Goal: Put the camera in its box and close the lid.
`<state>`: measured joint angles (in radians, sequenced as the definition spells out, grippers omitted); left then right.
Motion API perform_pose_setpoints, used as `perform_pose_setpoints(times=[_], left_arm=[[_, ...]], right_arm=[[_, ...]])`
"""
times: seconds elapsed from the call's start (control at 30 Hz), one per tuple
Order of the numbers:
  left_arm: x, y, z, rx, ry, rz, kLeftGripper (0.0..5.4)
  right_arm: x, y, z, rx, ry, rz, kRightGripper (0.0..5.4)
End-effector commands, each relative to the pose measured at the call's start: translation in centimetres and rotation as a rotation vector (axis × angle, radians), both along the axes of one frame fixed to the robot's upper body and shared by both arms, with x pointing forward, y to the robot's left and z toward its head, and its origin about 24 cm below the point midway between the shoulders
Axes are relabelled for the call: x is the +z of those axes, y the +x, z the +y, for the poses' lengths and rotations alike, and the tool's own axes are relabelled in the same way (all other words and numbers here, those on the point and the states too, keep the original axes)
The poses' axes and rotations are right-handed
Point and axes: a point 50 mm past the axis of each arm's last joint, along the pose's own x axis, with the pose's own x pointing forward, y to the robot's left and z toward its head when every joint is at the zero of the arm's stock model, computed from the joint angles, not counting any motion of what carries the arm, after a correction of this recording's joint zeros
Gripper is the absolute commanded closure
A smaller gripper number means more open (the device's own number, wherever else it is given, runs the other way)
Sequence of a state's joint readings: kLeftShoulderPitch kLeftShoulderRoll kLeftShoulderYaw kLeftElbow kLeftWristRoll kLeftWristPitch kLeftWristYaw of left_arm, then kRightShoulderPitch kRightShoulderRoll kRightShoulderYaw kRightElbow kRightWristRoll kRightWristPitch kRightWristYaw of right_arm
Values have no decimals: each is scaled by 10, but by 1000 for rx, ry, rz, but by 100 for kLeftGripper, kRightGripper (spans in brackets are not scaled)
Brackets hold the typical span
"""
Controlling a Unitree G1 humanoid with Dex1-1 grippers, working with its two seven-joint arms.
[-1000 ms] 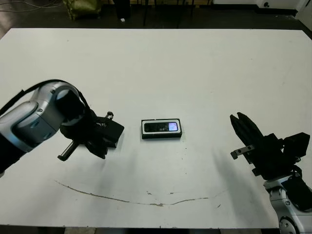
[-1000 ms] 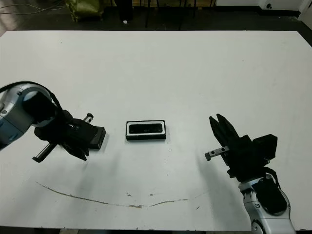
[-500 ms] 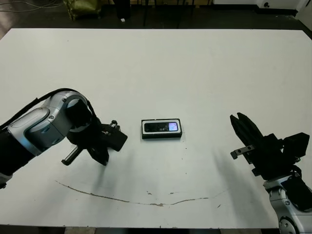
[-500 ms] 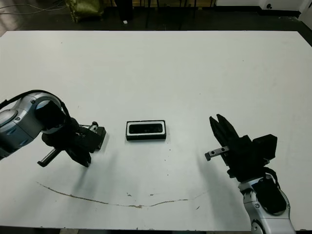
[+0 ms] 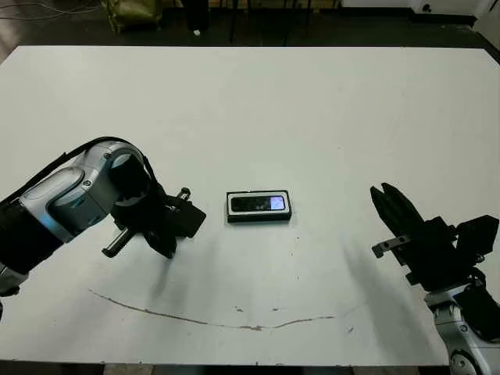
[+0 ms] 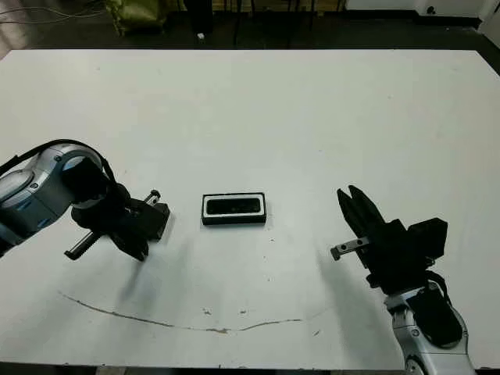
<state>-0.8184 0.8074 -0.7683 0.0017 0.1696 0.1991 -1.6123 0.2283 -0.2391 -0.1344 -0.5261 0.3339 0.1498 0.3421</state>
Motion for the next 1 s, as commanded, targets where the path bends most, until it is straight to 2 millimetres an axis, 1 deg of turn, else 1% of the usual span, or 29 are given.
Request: perform_pose_setpoints(times=[0.03,0.3,0.43,0.73,1.0], left_arm=[[-11,-2,2,-1,18,29,540],[-12,0,1,-27,-7,13,540],[-13,1,1,8,-1,12,540],[-16,1,-1,-10,1,-17,540],[-19,5,0,18,0,-48,540]], right_arm=[[-4,-3,-3,-15,-16,36,539],[-5,-4,-3,-9,-21,41,539],[-7,-4,-3,-3,-8,48,539],[-9,-6,-5,-12,-15,59,539],[-9,-7,-4,-10,-17,67,539]])
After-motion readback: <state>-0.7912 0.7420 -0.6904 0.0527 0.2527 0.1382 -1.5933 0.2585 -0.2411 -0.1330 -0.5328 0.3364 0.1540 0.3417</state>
